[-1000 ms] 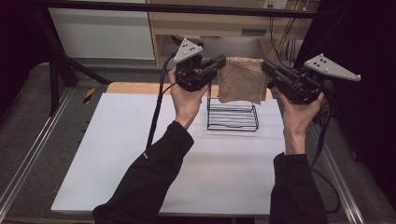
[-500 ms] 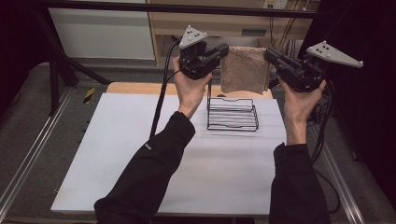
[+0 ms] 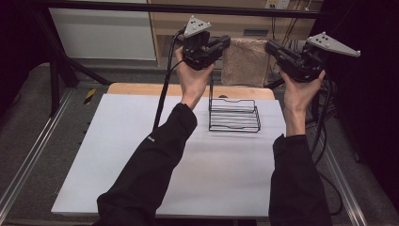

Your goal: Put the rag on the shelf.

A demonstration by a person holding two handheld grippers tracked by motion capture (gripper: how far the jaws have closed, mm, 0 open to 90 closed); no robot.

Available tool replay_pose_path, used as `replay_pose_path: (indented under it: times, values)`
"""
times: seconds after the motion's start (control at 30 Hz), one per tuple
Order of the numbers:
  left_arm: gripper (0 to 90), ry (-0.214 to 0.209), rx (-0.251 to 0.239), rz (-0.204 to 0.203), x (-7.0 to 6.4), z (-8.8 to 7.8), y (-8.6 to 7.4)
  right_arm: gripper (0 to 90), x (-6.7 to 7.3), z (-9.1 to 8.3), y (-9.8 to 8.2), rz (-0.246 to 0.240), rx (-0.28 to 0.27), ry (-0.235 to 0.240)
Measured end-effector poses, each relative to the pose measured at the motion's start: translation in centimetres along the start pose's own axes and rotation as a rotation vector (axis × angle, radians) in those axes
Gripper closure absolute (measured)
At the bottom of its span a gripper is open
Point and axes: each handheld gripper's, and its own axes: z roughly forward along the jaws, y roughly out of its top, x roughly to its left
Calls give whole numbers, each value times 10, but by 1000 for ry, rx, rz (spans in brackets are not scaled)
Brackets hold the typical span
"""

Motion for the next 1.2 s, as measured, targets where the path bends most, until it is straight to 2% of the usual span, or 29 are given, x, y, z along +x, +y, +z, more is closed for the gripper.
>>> replay_pose_path:
  times: [0.1,0.2,0.3,0.57,0.83,1.2]
  values:
    - [852,15,12,16,2,4,1,859,-2,5,1,-5,7,-5]
    - [852,20,10,6,5,7,2,859,-4,9,2,-4,9,-6]
    - [852,29,16,15,9,10,1,859,-6,15,2,-14,13,-10]
    - [853,53,40,25,18,25,-1,859,-13,28,-2,-2,28,-16]
    - [853,72,49,37,22,38,-2,859,-23,38,-7,4,41,-29]
    - [853,64,69,36,28,50,-14,859,-35,47,-17,18,74,-38]
